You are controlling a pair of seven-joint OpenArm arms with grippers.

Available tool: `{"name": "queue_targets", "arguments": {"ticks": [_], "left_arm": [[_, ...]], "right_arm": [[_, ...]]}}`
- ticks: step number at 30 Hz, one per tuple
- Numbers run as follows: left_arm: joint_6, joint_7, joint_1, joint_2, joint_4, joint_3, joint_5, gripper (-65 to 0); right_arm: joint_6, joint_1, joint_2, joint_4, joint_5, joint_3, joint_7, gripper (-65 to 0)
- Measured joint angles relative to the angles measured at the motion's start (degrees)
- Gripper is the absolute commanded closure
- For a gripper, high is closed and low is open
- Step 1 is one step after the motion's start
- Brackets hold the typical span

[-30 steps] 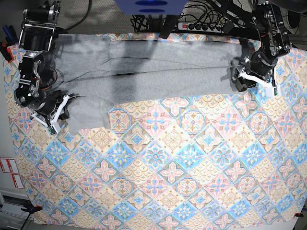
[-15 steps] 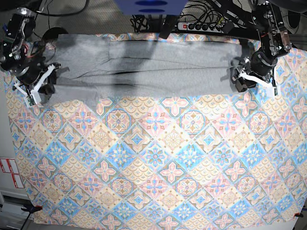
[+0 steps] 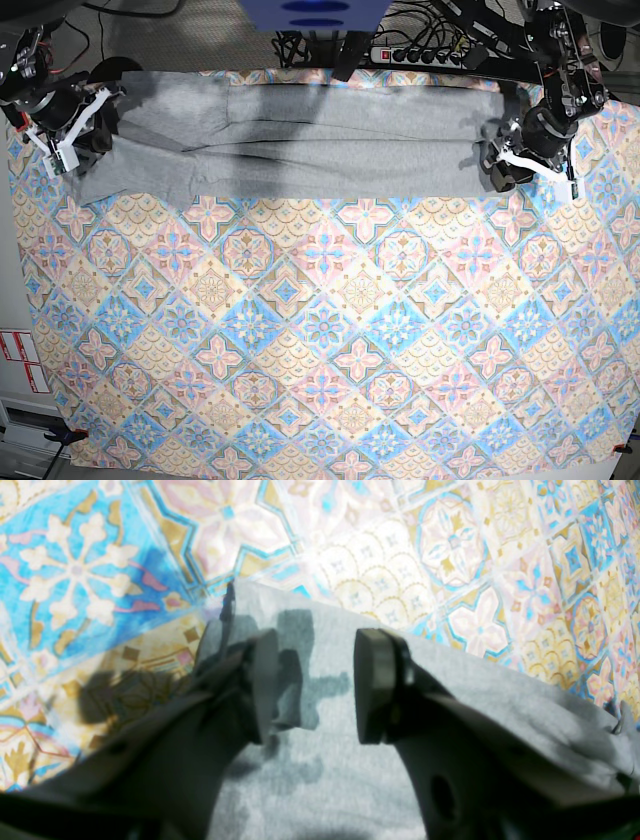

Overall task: Fold the T-shirt properly
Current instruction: 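Fold the sleeve end with the right gripper toward the left gripper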

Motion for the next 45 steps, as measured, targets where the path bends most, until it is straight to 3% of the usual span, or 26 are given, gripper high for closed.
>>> {"name": "queue_targets", "arguments": {"ticks": [3,7,10,12,15,20,29,40,45], "left_arm": [[0.0,0.0,0.0,0.0,0.0,0.0,0.2,-25.4],[0.0,0.0,0.0,0.0,0.0,0.0,0.2,-25.4],[0.0,0.0,0.0,0.0,0.0,0.0,0.2,-25.4],[0.0,0.0,0.0,0.1,0.0,0.1,0.2,-25.4],[0.0,0.0,0.0,0.0,0.0,0.2,0.2,-25.4],[-0.2,-0.2,0.0,0.0,0.0,0.2,0.0,-26.1],[-0.2,0.3,0.3,-0.3,0.0,0.1,0.1,-26.1],[-0.2,0.2,-0.2,0.0,0.0,0.1,0.2,-26.1],[-0.2,0.0,-1.1,0.0,-2.4,0.1,-0.5,-26.1]], "right_arm": [[0.0,0.2,0.1,-0.6,-3.2,-1.0,0.1,-0.2],[0.4,0.2,-0.3,-1.0,-14.6,-4.5,-2.1,-0.3],[0.0,0.9,-3.2,-0.9,-21.7,-4.2,-1.7,0.0],[0.6,3.4,-6.9,-1.0,-23.8,-2.6,-2.3,0.0],[0.4,7.3,-10.6,-0.9,-23.7,2.7,-1.2,-0.2],[0.4,10.2,-11.7,-0.6,-24.5,4.2,-2.7,-0.3],[0.4,14.6,-11.6,-1.1,-24.3,3.3,-4.0,-0.4],[0.4,13.6,-11.7,-1.2,-24.3,11.0,-4.1,-0.4],[0.4,13.8,-11.7,-1.2,-24.2,10.3,-4.2,-0.4]]}}
